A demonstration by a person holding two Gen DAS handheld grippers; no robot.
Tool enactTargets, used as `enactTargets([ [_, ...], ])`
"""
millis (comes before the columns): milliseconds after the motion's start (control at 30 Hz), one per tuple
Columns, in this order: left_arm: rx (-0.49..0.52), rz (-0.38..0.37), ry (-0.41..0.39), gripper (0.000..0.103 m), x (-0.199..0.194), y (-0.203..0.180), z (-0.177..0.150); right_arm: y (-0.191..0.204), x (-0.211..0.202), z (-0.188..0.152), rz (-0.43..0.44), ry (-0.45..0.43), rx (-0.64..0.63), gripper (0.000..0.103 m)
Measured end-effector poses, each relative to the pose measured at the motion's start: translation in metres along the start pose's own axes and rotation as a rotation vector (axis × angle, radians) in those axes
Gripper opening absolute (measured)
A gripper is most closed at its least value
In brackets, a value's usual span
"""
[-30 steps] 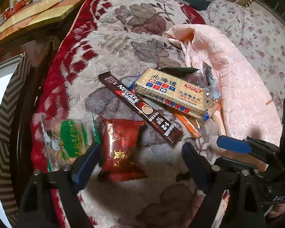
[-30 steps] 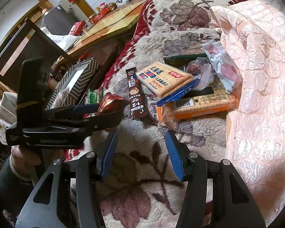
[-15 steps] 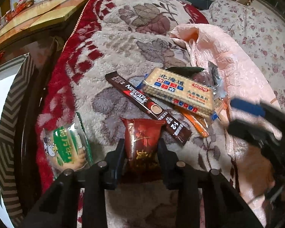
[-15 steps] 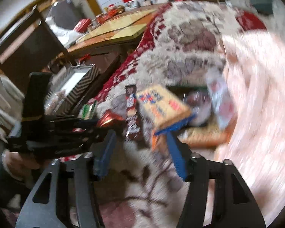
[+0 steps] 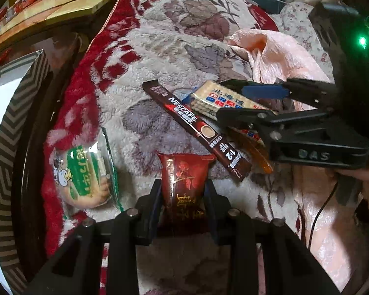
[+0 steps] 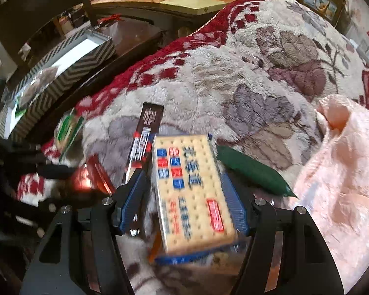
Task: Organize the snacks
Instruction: 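Grasp the cream cracker packet with the right gripper while the left holds the red packet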
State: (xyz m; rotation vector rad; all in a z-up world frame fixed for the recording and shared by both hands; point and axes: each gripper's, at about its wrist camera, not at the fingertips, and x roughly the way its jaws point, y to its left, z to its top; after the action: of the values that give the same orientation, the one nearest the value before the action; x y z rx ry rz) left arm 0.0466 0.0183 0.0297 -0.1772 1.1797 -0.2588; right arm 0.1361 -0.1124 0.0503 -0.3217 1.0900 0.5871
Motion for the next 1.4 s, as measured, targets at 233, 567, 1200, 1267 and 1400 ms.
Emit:
enactTargets([
  [233,-0.001,0.008,-0.001,0.035,-0.001,-0.003,-0.003,0.0,-0.018,-0.019,0.033,-0.088,0.084,0.021],
  [567,0.032,0.054,0.014,0.036,0.006,-0.011,-0.004,-0.005,-0.002,-0.01,-0.024,-0.01,0.021,0.063],
  [1200,-0.001,0.042,-0.037,0.036,-0.026,-0.003,-0.011,-0.01,-0.034,-0.04,0.05,-0.157,0.203,0.055],
  [1267,-0.014,0.053,-0.053,0.036,-0.037,0.001,-0.014,-0.004,-0.043,-0.047,0.054,-0.18,0.219,0.055],
  [1400,-0.023,0.101,-0.096,0.036,-0.058,0.011,-0.02,0.012,-0.058,-0.056,0.08,-0.229,0.253,0.055],
])
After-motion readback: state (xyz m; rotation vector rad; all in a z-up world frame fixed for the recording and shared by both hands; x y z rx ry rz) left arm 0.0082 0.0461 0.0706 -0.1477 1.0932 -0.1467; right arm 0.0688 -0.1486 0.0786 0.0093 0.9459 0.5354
